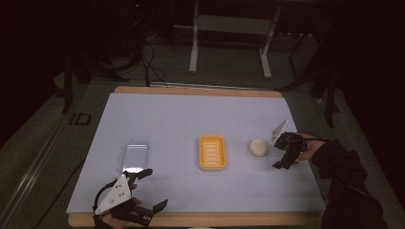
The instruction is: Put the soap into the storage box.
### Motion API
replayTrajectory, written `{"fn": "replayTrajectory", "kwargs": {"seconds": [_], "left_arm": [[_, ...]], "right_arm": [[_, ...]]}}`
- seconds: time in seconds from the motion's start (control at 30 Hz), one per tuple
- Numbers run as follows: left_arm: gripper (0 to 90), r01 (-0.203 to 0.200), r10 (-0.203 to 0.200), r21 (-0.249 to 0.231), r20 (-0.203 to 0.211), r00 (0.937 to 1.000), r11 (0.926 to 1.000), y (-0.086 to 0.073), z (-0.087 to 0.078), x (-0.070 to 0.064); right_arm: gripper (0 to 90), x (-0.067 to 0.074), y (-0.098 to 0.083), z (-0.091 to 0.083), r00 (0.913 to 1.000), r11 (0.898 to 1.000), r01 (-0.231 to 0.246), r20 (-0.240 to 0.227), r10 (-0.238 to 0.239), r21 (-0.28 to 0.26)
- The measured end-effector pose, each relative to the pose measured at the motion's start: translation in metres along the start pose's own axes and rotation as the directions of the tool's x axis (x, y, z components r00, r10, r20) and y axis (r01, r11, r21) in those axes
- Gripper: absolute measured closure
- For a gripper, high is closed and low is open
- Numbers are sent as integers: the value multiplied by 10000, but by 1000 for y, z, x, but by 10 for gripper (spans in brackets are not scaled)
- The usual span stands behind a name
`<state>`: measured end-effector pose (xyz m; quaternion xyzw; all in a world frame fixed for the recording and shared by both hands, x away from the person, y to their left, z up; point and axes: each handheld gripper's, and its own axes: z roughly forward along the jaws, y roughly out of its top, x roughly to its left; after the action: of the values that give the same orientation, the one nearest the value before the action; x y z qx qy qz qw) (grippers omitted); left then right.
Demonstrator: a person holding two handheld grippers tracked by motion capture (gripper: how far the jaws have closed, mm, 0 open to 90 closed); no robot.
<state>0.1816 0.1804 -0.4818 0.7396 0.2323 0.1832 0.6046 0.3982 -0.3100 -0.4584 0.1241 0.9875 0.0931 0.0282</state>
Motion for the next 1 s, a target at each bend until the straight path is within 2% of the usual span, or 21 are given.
{"fn": "replayTrajectory", "kwargs": {"seconds": [0.4,0.57,0.73,1.0], "left_arm": [[1,-18,18,0,-19,10000,10000,0,0,0],[1,-25,25,3,-12,10000,10000,0,0,0],[1,-22,22,17,-1,10000,10000,0,0,0],[1,-21,21,35,13,10000,10000,0,0,0]], "right_arm": [[144,-11,9,8,10000,9998,-62,1,62,206],[149,-16,12,10,10000,9999,-66,42,65,152],[149,-21,17,11,9995,9999,-144,289,143,25],[149,-23,24,17,9997,10000,-59,225,58,57]]}}
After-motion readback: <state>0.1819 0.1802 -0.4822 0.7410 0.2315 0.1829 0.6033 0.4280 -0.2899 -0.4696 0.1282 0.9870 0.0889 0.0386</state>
